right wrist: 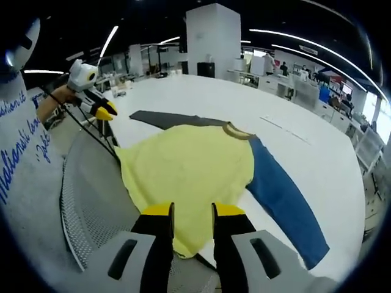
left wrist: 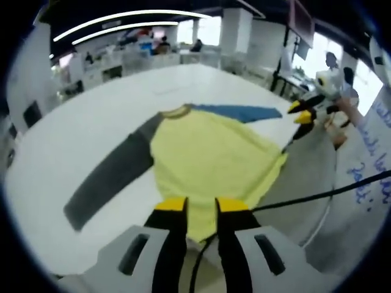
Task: Fold the garment on the visible template until the final outline fits inside the template.
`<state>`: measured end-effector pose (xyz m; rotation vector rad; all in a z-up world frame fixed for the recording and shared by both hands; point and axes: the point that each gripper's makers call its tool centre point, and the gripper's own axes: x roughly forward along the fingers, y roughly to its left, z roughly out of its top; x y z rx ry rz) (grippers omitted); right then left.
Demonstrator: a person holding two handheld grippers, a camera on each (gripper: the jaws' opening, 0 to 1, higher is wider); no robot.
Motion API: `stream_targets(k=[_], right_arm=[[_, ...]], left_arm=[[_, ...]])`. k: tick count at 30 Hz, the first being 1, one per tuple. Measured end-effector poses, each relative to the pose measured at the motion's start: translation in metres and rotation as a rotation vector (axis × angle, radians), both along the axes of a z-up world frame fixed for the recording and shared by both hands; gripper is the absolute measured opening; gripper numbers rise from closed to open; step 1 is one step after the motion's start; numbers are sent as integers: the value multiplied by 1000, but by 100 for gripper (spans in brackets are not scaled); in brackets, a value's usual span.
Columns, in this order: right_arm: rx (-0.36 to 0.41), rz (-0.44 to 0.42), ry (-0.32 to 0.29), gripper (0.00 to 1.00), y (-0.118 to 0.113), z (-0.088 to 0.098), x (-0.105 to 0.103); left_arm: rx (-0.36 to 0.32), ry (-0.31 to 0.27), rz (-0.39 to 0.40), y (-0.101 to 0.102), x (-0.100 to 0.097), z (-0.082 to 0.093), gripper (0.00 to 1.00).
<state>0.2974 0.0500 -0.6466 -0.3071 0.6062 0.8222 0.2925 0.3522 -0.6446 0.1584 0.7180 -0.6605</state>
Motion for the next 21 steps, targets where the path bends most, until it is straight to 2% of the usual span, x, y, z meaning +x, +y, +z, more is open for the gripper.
stream_targets(k=[8,21], right_arm=[[19,-13,-45,31,-5,13,9],[33,-33,-98,48,-14,23,27]], left_arm=[[11,-17,-6,-3,1,2,25],[3,-39,-12,-4,6,10,36]])
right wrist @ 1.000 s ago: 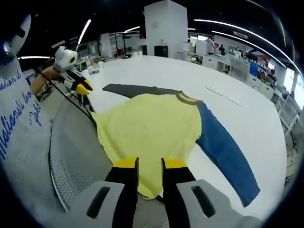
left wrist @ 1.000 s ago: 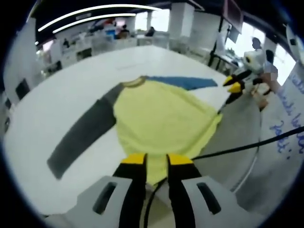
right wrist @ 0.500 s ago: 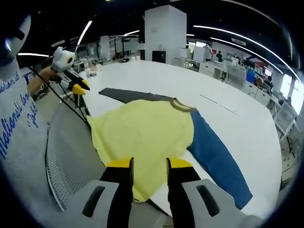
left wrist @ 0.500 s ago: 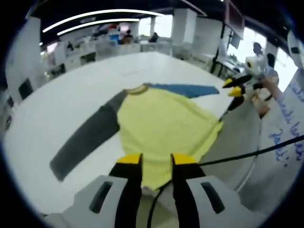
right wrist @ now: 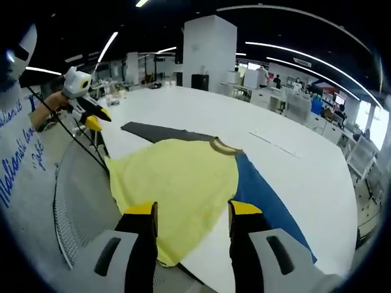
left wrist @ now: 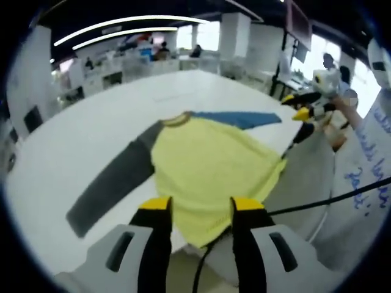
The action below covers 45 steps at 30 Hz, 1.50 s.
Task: Fold the garment on the visible template until the final outline fits inside the template.
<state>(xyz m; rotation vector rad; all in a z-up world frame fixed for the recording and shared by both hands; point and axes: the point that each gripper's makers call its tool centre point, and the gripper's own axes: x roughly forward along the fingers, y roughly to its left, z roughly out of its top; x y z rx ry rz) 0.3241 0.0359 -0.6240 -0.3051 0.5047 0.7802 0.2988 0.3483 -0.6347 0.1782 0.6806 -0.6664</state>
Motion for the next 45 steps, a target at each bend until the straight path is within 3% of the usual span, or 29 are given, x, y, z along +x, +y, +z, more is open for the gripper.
stream_targets(k=[20,27,33,45], right_arm=[[38,-18,-41,60,0,16,38],[52,-24,-34,65,0,17,50],[46,-32,-14,70,-2,13,57],[18,-26,8,77,1,9,70]], left_arm=[[-13,-51,-35,-1,37,16,54],[13,-38,-73,-3,50,13,58],[17,-59,-110,-8,59,20,63],[27,-66,-120,-2,88,21,74]])
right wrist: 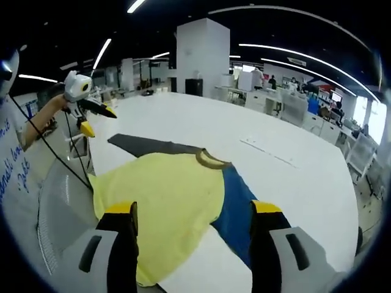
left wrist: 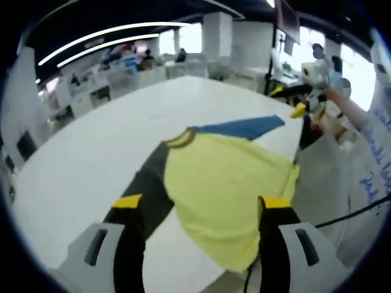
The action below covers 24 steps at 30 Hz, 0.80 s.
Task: Fold the garment on the visible template until the final outline fits inside the template.
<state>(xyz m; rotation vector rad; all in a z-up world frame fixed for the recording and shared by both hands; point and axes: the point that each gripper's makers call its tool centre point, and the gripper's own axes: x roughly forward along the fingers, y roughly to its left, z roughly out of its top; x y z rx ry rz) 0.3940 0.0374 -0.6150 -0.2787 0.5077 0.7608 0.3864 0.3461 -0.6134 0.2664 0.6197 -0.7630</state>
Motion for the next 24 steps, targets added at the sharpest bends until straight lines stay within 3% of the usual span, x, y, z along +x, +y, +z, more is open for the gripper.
stream_targets(k=[5,10,15,19,24], right_arm=[[-4,1,-8,79,2,2,6],[-14,8,11,84,6,0,9],[-29,18,18,88,12,-1,11],[-38,22,19,92,16,0,16],[-50,23,28,98,18,-2,23]], left_arm=[[3,1,-14,-2,5,-2,77],[10,14,-26,-1,8,-5,88],[3,19,-42,-1,12,-6,91],[-6,12,-27,0,18,-5,99],[3,6,-24,1,25,-5,100]])
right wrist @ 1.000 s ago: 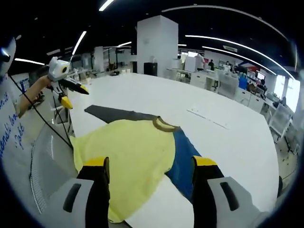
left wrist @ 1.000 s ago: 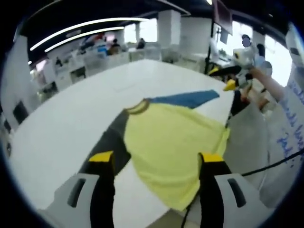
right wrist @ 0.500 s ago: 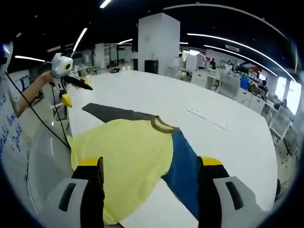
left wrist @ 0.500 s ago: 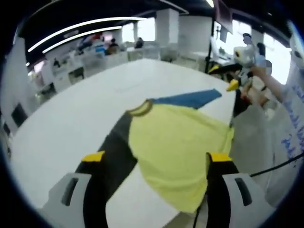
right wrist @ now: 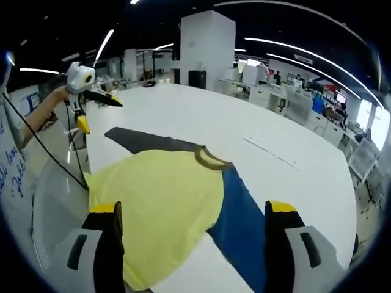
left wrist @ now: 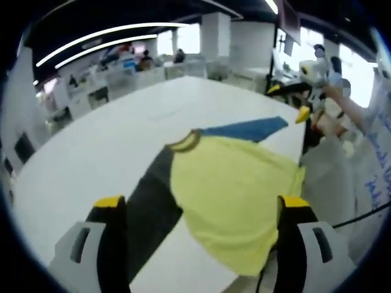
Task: Fold the garment on the visible template until the final outline fits inside the template.
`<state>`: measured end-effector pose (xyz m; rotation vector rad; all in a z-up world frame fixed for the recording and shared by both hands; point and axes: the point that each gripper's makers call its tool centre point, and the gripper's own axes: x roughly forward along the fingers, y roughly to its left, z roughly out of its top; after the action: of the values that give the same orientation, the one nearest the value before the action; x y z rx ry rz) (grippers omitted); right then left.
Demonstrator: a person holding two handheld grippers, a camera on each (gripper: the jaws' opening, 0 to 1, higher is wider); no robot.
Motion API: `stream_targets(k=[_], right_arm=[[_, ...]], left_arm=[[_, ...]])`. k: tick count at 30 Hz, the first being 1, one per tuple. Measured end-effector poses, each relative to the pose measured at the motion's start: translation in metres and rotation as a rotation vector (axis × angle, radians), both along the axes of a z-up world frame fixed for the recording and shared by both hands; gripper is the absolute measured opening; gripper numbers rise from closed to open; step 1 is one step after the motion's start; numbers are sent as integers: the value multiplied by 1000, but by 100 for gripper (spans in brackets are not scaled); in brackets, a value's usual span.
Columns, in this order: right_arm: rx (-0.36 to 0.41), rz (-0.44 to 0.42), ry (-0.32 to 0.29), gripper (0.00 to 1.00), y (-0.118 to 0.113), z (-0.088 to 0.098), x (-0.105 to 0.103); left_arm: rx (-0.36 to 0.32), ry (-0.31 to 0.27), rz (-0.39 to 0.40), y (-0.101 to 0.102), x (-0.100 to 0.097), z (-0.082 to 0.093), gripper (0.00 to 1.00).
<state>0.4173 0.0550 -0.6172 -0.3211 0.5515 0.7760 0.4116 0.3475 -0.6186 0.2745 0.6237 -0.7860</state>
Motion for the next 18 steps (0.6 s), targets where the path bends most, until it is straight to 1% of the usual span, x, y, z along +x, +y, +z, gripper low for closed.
stream_targets(k=[5,9,14,18], right_arm=[[-8,16,9,99,4,-3,4],[-14,21,15,97,4,-6,9],[-16,27,25,98,6,-9,14],[-21,32,34,97,6,-13,20]], left_arm=[[11,14,-14,0,4,-5,100],[20,32,8,2,11,-9,99],[12,15,-4,-1,20,-5,97],[24,18,-11,-1,29,-7,96]])
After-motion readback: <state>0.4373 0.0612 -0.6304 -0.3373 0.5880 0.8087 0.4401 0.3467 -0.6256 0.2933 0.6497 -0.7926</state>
